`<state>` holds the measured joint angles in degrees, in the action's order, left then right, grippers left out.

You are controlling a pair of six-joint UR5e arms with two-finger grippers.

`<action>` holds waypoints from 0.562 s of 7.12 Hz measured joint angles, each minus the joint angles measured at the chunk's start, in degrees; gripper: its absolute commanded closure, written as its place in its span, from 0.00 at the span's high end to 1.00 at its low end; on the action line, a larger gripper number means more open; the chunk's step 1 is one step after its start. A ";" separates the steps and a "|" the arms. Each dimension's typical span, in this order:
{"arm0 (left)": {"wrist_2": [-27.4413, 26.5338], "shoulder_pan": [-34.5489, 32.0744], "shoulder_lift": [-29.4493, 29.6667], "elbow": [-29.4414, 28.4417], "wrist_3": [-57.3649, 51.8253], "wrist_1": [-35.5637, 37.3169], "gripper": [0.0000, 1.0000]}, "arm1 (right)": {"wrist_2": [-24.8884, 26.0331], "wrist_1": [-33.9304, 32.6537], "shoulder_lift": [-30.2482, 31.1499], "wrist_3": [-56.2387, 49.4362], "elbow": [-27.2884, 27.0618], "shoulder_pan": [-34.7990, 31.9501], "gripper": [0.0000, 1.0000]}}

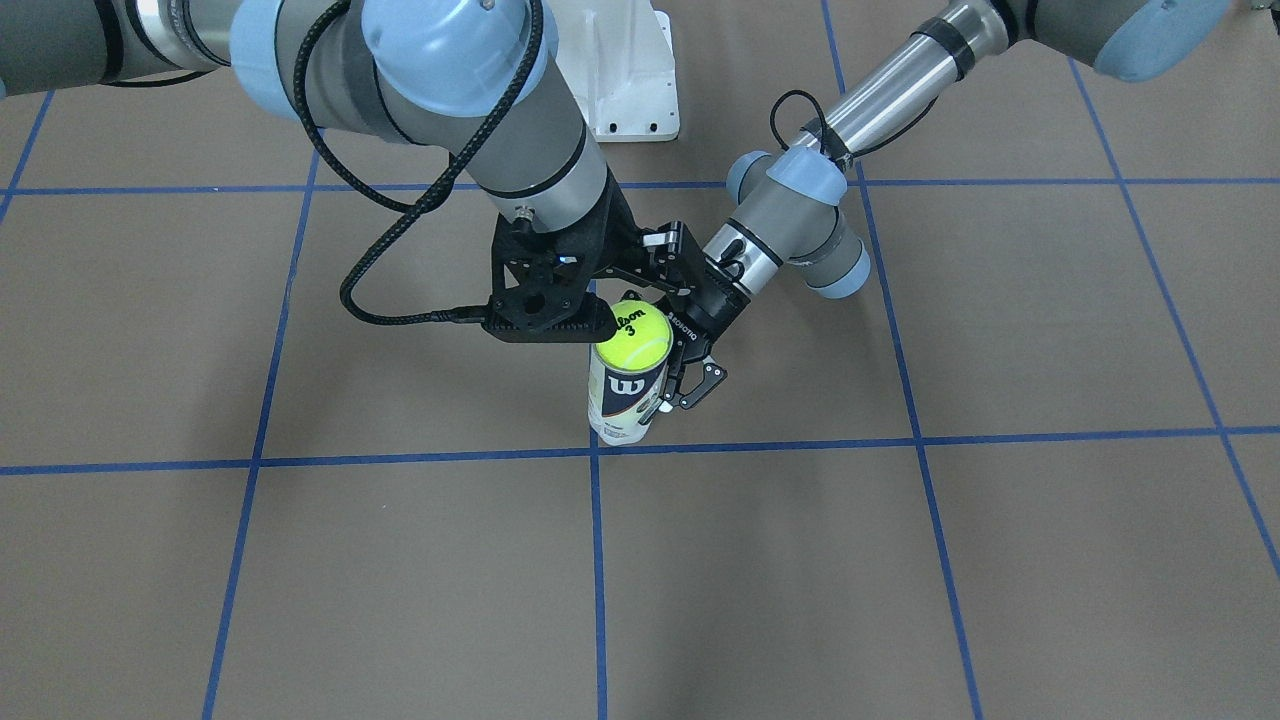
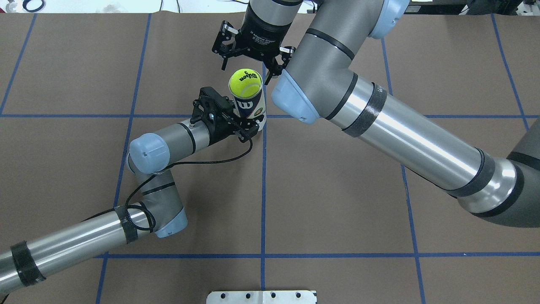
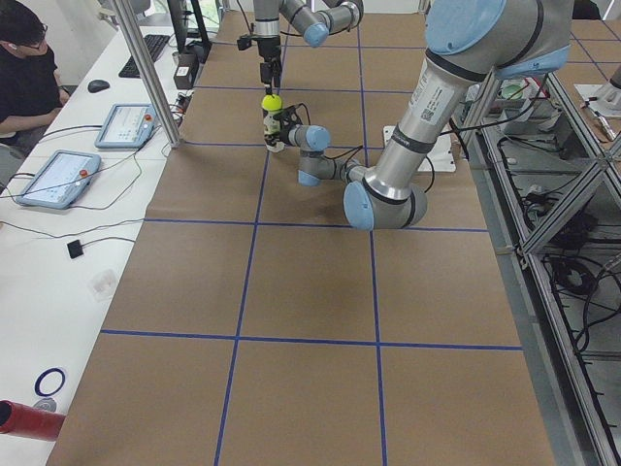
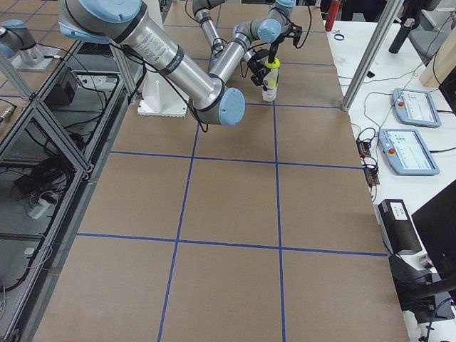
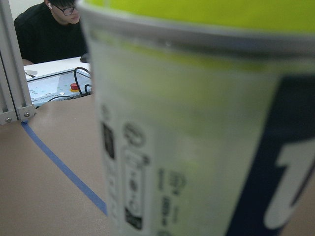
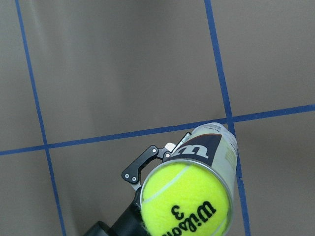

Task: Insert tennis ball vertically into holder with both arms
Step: 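Lower the ball with the right gripper into the can's open top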

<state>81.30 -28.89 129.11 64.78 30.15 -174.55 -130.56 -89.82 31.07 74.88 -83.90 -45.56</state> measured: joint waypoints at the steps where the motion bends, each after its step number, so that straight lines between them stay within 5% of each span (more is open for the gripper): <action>1: 0.00 -0.01 0.00 0.00 0.00 0.00 0.74 | -0.14 0.04 0.09 0.00 -0.87 -0.28 0.04; 4: 0.00 0.00 0.00 -0.06 0.02 0.00 0.73 | -0.38 0.30 0.05 -0.08 -2.20 -1.52 0.00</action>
<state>81.30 -28.89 129.11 64.72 30.16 -174.55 -130.94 -89.52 31.12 74.80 -86.10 -47.09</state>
